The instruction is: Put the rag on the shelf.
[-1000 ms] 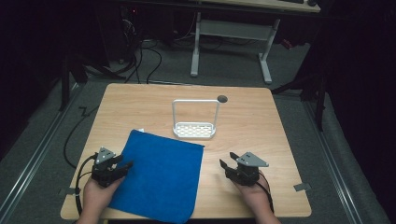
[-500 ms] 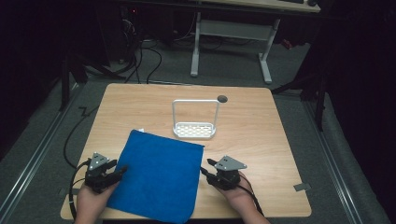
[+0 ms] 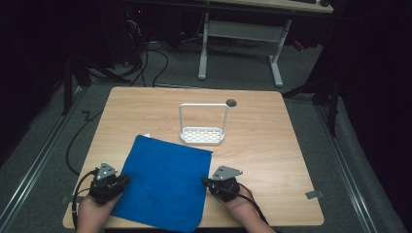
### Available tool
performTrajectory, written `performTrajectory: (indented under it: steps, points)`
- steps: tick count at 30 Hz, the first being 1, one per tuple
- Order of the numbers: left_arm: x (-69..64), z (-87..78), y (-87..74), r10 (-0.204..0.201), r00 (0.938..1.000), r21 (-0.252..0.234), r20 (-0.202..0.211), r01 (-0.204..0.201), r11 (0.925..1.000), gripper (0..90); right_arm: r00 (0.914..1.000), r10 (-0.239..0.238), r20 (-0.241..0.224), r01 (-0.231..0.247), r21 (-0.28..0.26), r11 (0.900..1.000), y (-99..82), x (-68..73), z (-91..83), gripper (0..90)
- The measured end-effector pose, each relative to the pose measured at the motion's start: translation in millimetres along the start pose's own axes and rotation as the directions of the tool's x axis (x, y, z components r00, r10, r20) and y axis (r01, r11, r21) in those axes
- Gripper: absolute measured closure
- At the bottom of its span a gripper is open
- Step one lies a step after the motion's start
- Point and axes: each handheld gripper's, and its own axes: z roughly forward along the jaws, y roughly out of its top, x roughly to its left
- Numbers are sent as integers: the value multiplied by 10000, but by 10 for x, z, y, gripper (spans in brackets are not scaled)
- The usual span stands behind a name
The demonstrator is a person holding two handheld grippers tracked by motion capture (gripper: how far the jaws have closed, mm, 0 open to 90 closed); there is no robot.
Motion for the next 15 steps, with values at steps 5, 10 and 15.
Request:
performTrajectory:
  steps: [5, 10, 15]
  points:
    - [-8, 20, 5, 221, 9997, 137, 37, -222, 9997, 841, 9999, -66, -151, 70, 305, 9995, -15, 0, 37, 900]
    - [-2, 20, -7, 68, 9998, 93, 168, -69, 9999, 840, 9998, -173, -109, 178, 493, 9986, -24, 8, 71, 900]
    - [-4, 19, -12, 35, 9997, 79, 258, -37, 10000, 837, 9997, -80, -214, 94, 681, 9976, -29, -12, 99, 900]
